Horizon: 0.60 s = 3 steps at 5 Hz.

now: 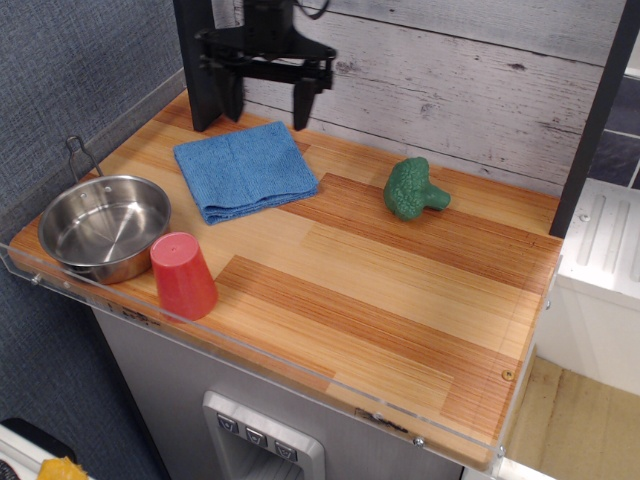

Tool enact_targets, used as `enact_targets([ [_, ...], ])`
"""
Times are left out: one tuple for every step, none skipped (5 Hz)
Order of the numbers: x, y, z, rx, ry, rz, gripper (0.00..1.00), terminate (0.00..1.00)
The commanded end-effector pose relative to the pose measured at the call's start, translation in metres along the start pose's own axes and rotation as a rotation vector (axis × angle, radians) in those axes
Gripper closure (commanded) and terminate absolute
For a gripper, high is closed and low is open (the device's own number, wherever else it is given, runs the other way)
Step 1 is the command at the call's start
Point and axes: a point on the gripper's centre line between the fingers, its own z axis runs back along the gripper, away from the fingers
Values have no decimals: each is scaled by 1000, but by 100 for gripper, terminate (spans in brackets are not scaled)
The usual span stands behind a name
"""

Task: Slide the blue rag into the opposite corner of the table.

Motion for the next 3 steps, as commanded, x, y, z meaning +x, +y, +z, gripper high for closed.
enact_targets([
  [-24,-42,48,-18,-92,-235,0,0],
  [-39,-67,53,-63,-67,-270,0,0],
  [-75,-96,70,-92,-95,-286,0,0],
])
